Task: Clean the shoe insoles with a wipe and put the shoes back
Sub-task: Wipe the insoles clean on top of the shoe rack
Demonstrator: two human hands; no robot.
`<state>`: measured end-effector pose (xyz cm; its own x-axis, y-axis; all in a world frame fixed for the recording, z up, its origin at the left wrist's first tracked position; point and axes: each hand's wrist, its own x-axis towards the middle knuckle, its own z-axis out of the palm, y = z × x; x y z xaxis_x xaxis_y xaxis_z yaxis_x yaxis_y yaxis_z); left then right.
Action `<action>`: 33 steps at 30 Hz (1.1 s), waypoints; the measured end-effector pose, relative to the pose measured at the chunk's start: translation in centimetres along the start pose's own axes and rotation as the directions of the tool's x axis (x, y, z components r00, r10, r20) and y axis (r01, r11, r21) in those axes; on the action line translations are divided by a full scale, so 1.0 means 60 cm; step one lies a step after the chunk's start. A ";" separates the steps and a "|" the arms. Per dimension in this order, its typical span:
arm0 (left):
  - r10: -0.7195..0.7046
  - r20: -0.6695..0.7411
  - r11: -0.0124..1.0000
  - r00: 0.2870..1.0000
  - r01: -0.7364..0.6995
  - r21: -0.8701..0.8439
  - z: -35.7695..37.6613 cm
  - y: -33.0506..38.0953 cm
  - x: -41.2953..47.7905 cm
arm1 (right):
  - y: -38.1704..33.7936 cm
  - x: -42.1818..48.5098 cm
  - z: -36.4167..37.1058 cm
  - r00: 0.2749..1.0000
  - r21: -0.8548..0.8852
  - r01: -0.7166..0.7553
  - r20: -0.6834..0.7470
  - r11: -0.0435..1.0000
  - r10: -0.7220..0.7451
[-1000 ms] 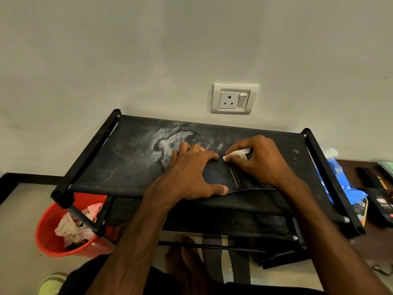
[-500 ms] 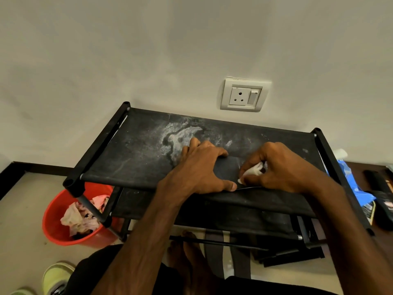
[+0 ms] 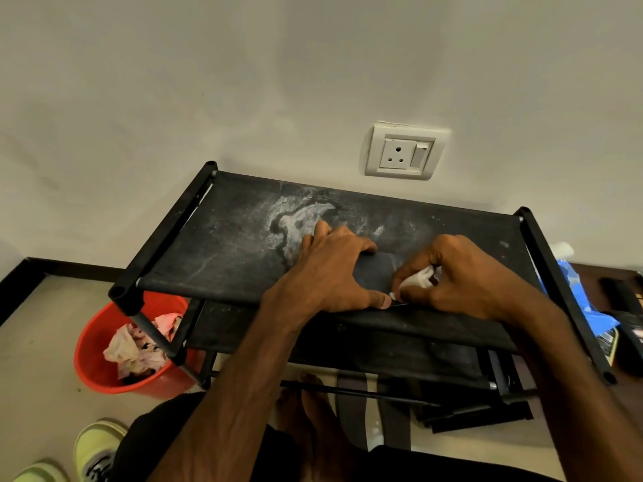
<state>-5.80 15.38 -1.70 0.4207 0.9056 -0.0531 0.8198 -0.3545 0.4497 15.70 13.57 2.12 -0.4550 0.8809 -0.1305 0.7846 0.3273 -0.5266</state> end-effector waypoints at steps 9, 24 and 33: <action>-0.004 0.014 1.000 1.000 0.004 0.012 -0.002 0.001 -0.002 | -0.007 0.026 0.033 0.978 -0.019 -0.041 -0.206 0.999 0.036; 0.014 -0.004 0.999 1.000 -0.014 0.037 0.001 0.002 -0.001 | -0.014 0.026 0.033 0.973 -0.048 -0.082 -0.220 0.995 0.070; 0.028 -0.022 1.000 0.999 -0.027 0.013 0.003 -0.003 -0.003 | -0.007 -0.011 -0.004 0.979 -0.136 -0.100 -0.190 0.986 0.073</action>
<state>-5.96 15.26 -1.92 0.4345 0.9004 -0.0208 0.8131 -0.3823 0.4390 15.79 12.91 2.61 -0.3077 0.9515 -0.0067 0.8764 0.2807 -0.3913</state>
